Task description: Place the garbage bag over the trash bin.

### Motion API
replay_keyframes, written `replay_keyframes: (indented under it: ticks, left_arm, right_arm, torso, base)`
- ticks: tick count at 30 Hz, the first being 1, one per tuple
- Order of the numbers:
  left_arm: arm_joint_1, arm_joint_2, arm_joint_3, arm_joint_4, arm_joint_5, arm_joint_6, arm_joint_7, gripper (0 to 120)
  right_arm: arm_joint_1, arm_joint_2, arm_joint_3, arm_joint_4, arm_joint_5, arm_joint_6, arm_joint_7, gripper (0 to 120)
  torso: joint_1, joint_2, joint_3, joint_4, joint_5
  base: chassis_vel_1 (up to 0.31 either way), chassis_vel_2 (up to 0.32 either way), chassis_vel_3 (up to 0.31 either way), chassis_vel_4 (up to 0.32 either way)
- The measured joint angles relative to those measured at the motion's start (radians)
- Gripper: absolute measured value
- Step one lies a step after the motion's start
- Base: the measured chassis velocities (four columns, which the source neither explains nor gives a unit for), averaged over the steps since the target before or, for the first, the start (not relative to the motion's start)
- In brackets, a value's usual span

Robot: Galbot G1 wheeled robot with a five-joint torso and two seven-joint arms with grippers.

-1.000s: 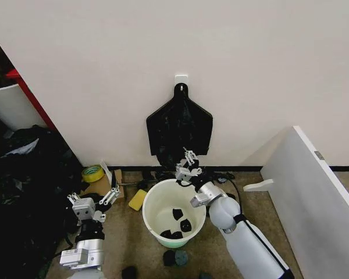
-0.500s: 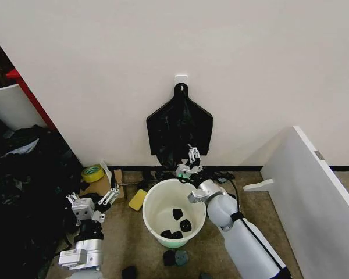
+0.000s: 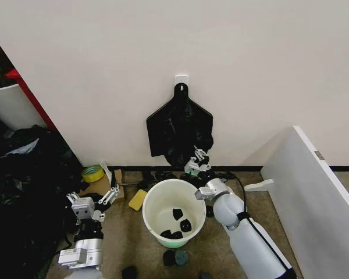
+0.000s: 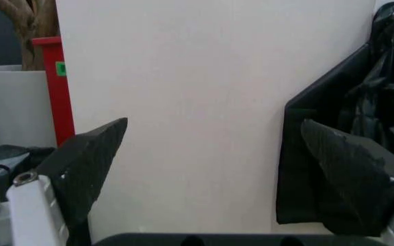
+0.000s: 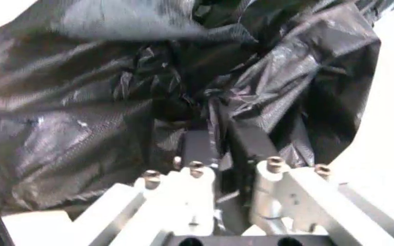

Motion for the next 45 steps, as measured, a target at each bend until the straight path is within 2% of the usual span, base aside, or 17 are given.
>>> replay_keyframes:
  ticks: [3,4,6,7,8,13,14,16,20,27,29,32,36,37,40,45]
  left_arm:
    - [-0.004,0.003,0.0,0.003,-0.004,0.001,-0.001,100]
    - [-0.007,0.006,0.0,0.006,-0.007,0.001,-0.001,100]
    - [-0.02,0.022,-0.001,0.012,-0.025,0.004,0.005,100]
    - [-0.02,0.022,-0.001,0.012,-0.025,0.004,0.005,100]
    - [-0.027,0.03,-0.001,0.014,-0.038,0.004,0.014,100]
    - [-0.1,0.124,0.004,0.047,-0.171,-0.035,0.141,100]
    - [-0.1,0.124,0.004,0.047,-0.171,-0.035,0.141,100]
    - [-0.161,0.179,0.005,0.088,-0.221,-0.083,0.221,100]
    - [-0.273,0.284,0.005,0.163,-0.263,-0.143,0.34,100]
    - [-0.441,0.436,0.035,0.269,-0.293,-0.142,0.465,100]
    - [-0.464,0.451,0.043,0.287,-0.299,-0.134,0.484,100]
    - [-0.538,0.487,0.057,0.353,-0.294,-0.118,0.566,100]
    - [-0.655,0.514,0.06,0.45,-0.158,-0.133,0.661,100]
    - [-0.655,0.514,0.06,0.45,-0.158,-0.133,0.661,100]
    - [-0.722,0.528,0.064,0.495,-0.06,-0.158,0.698,100]
    - [-0.786,0.542,0.085,0.525,-0.025,-0.171,0.788,100]
  right_arm:
    - [-0.004,-0.005,-0.009,0.007,0.139,0.023,0.005,0]
    - [-0.006,-0.008,-0.02,0.014,0.223,0.033,0.004,0]
    - [-0.013,-0.021,-0.056,0.046,0.482,0.051,-0.003,0]
    - [-0.013,-0.021,-0.056,0.046,0.482,0.051,-0.003,0]
    - [-0.016,-0.026,-0.071,0.063,0.591,0.056,-0.01,0]
    - [-0.021,-0.039,-0.115,0.178,1.177,0.077,-0.051,0]
    - [-0.021,-0.039,-0.115,0.178,1.177,0.077,-0.051,0]
    - [-0.023,-0.044,-0.115,0.215,1.39,0.083,-0.103,0]
    - [-0.028,-0.047,-0.107,0.226,1.582,0.112,-0.216,0]
    - [-0.037,-0.037,-0.095,0.19,1.626,0.15,-0.319,0]
    - [-0.038,-0.035,-0.094,0.185,1.618,0.154,-0.328,0]
    - [-0.038,-0.026,-0.094,0.179,1.598,0.159,-0.349,0]
    - [-0.038,-0.011,-0.095,0.174,1.571,0.164,-0.369,0]
    - [-0.038,-0.011,-0.095,0.174,1.571,0.164,-0.369,0]
    - [-0.04,-0.001,-0.099,0.173,1.544,0.169,-0.388,0]
    - [-0.041,0.01,-0.104,0.172,1.519,0.171,-0.399,0]
  torso:
    - [0.0,0.0,0.0,0.0,-0.0002]
    - [0.0,0.0,0.0,0.0,-0.0001]
    - [0.0,0.0,0.0,0.0,-0.0001]
    - [0.0,0.0,0.0,0.0,-0.0001]
    - [0.0,0.0,0.0,0.0001,-0.0002]
    - [0.0,0.0,0.0,0.0001,-0.0002]
    - [0.0,0.0,0.0,0.0001,-0.0002]
    - [0.0,0.0,0.0,-0.0001,-0.0005]
    - [0.0,0.0,0.0,-0.0003,-0.0003]
    - [0.0,0.0,0.0,-0.0001,0.0]
    - [0.0,0.0,0.0,0.0,-0.0003]
    - [0.0,0.0,0.0,-0.0001,-0.0001]
    - [0.0,0.0,0.0,-0.0001,-0.0002]
    - [0.0,0.0,0.0,-0.0001,-0.0002]
    - [0.0,0.0,0.0,-0.0001,-0.0002]
    - [0.0,0.0,0.0,0.0002,-0.0002]
  base:
    - [0.0,0.0,0.0,0.0]
    - [0.0,0.0,0.0,0.0]
    - [0.0,0.0,0.0,0.0]
    - [0.0,0.0,0.0,0.0]
    - [0.0,0.0,0.0,0.0]
    - [0.0,0.0,0.0,0.0]
    - [0.0,0.0,0.0,0.0]
    - [0.0,0.0,0.0,0.0]
    - [0.0,0.0,0.0,0.0]
    - [0.0,0.0,0.0,0.0]
    - [0.0,0.0,0.0,0.0]
    - [0.0,0.0,0.0,0.0]
    - [0.0,0.0,0.0,0.0]
    - [0.0,0.0,0.0,0.0]
    - [0.0,0.0,0.0,0.0]
    - [0.0,0.0,0.0,0.0]
